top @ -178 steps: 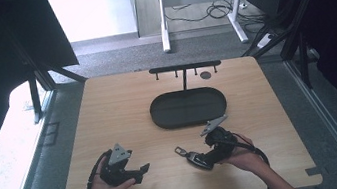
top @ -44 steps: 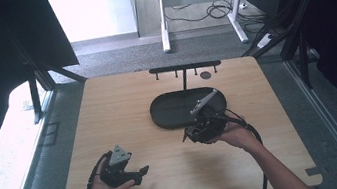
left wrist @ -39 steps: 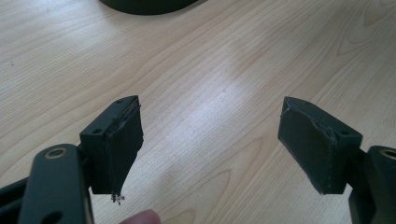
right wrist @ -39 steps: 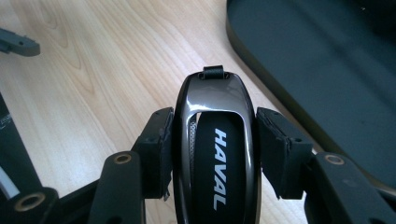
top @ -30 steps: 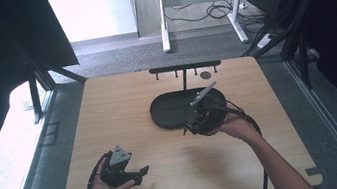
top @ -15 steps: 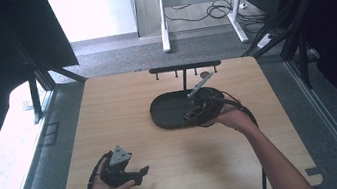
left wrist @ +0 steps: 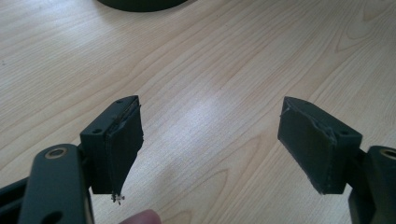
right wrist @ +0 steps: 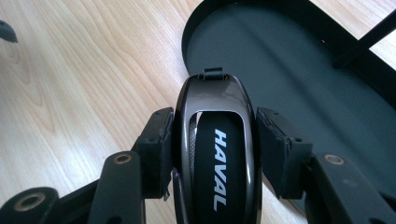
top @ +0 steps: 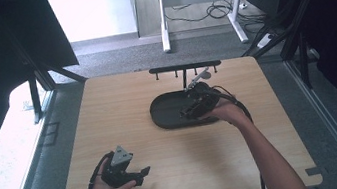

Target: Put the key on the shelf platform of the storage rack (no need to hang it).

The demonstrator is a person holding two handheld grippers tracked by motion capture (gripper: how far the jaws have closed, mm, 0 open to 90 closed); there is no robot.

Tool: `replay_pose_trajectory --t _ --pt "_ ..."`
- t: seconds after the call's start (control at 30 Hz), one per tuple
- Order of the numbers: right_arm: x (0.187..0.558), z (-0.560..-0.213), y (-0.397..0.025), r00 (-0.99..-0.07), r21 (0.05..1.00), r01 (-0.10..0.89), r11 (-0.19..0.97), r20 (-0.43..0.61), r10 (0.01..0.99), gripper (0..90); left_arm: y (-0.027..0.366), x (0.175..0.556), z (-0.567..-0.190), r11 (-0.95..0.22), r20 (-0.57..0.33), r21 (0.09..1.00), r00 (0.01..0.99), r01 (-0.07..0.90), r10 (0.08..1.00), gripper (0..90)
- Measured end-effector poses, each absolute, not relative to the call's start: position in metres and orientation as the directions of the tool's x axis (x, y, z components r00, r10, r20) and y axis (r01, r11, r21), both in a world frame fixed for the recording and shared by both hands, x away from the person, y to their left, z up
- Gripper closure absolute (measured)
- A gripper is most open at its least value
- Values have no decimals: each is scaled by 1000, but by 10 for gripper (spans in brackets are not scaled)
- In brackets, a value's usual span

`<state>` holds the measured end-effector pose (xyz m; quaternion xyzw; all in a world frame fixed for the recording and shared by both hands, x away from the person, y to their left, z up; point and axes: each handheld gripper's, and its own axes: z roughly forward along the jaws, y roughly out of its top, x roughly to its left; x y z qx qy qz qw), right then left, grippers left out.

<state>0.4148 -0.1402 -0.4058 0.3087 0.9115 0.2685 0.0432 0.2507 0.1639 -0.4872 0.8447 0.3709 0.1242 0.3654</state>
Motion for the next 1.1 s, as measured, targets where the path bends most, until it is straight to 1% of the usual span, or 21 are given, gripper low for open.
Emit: replay_pose_trajectory --t 0.17,0.87,1.1 --pt "422 -407 -137 -801 519 548 657 98 591 497 164 251 -488 -457 -62 710 694 536 717 225" --pt "447 -412 -122 -794 508 555 659 87 601 497 165 251 -487 -454 -68 711 695 537 716 226" --pt "459 -418 -119 -784 501 568 652 91 614 497 167 251 -486 -450 -68 712 692 538 719 225"
